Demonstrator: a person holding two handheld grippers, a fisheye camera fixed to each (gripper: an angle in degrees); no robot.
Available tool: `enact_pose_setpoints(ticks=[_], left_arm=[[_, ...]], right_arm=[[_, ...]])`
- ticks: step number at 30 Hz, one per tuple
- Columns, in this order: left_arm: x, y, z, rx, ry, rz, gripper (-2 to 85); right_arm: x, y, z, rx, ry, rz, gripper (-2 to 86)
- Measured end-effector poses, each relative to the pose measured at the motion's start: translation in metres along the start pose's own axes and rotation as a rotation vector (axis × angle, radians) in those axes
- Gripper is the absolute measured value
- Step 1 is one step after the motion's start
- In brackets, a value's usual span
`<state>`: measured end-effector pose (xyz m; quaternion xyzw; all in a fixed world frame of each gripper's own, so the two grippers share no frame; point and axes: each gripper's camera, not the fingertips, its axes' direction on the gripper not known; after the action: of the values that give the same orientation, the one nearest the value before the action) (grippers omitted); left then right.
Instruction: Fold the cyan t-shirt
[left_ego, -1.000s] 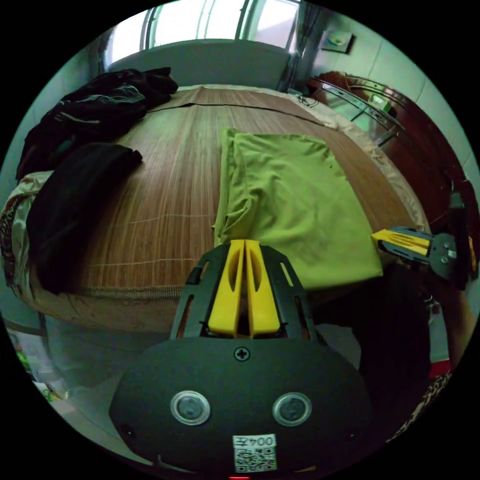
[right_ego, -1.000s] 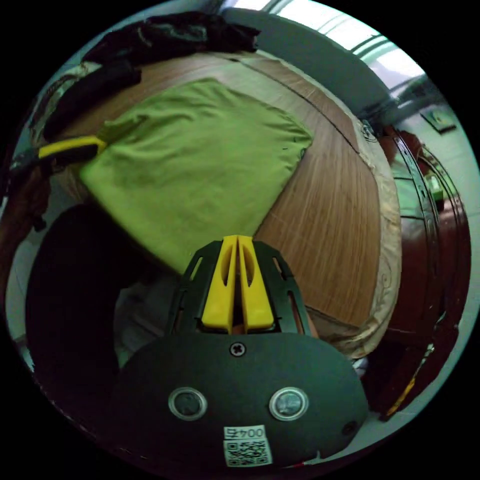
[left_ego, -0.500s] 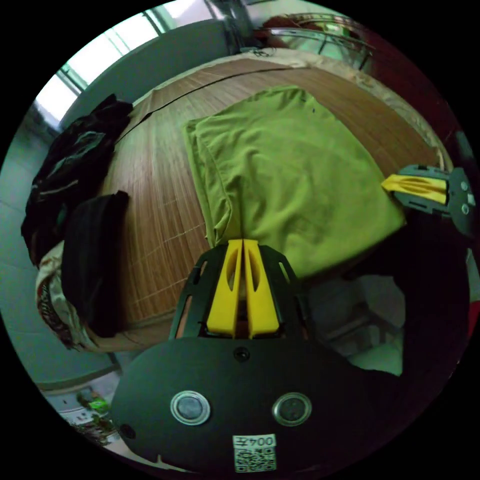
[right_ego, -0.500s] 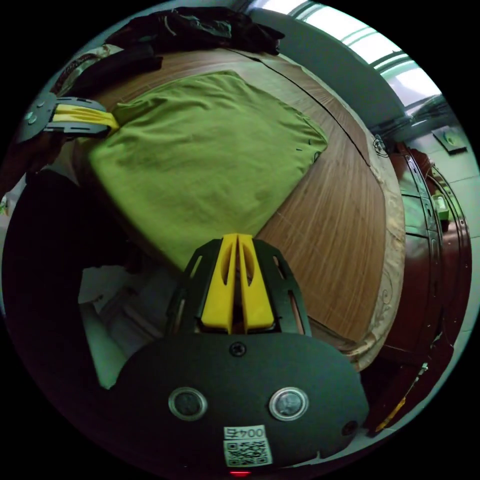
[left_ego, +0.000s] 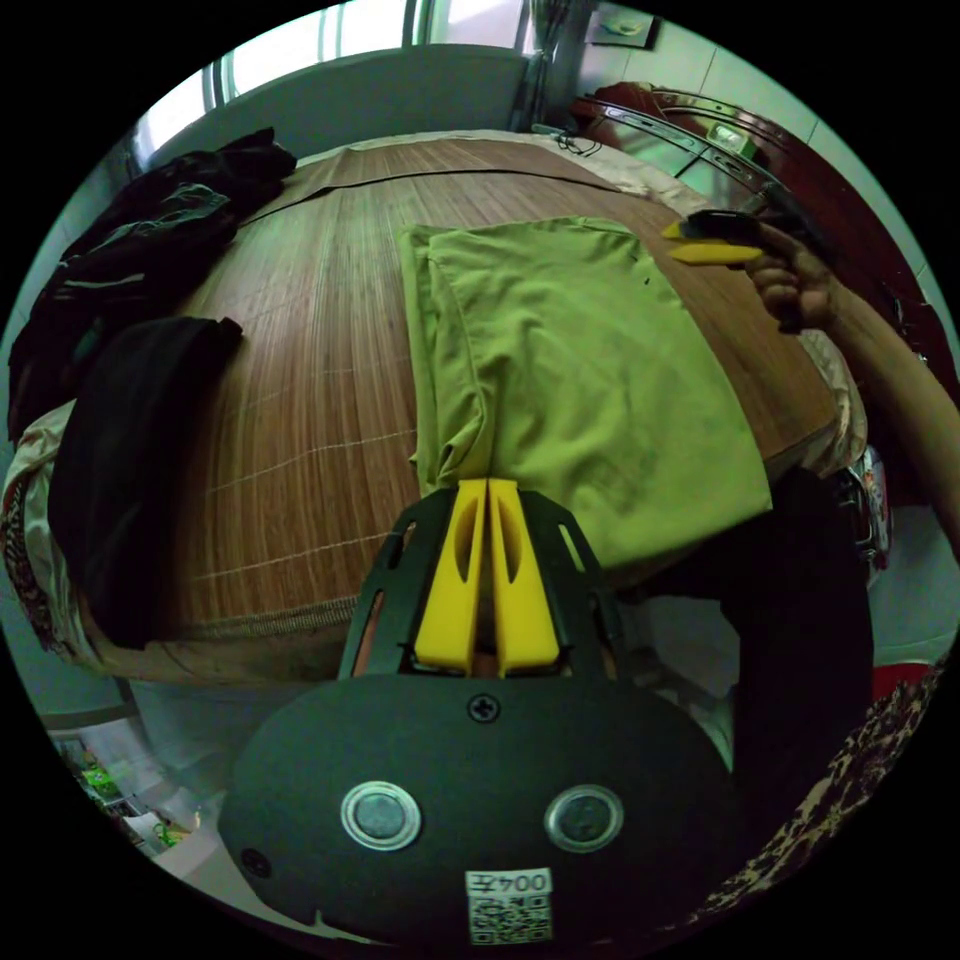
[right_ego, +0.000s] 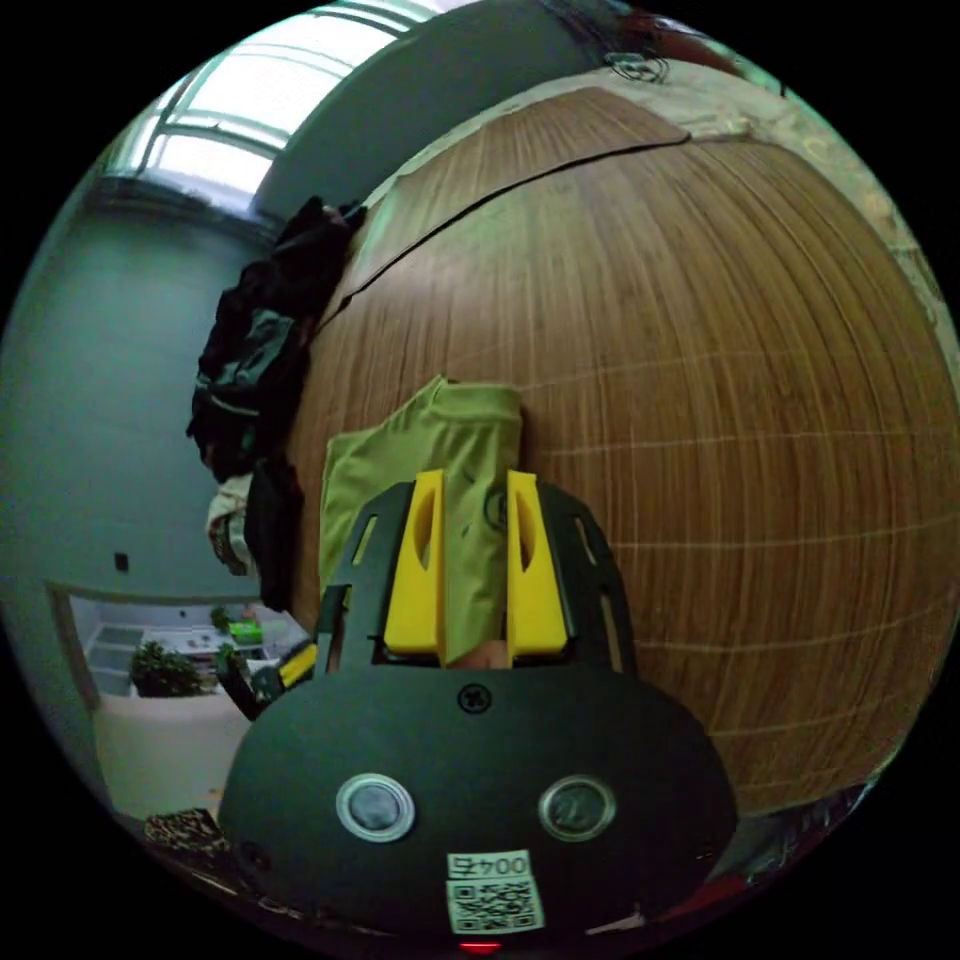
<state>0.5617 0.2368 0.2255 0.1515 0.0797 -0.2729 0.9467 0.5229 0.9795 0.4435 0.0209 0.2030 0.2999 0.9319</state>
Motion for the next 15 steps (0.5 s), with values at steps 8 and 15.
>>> enact_pose_setpoints(ticks=[8, 15], left_arm=[[-0.010, 0.009, -0.002, 0.020, 0.010, 0.016, 0.6], [-0.018, 0.021, -0.005, 0.047, -0.009, 0.023, 0.7]], right_arm=[[-0.045, -0.060, 0.033, -0.025, 0.241, -0.053, 4.5], [-0.122, -0.089, 0.019, 0.041, 0.503, -0.213, 5.9]])
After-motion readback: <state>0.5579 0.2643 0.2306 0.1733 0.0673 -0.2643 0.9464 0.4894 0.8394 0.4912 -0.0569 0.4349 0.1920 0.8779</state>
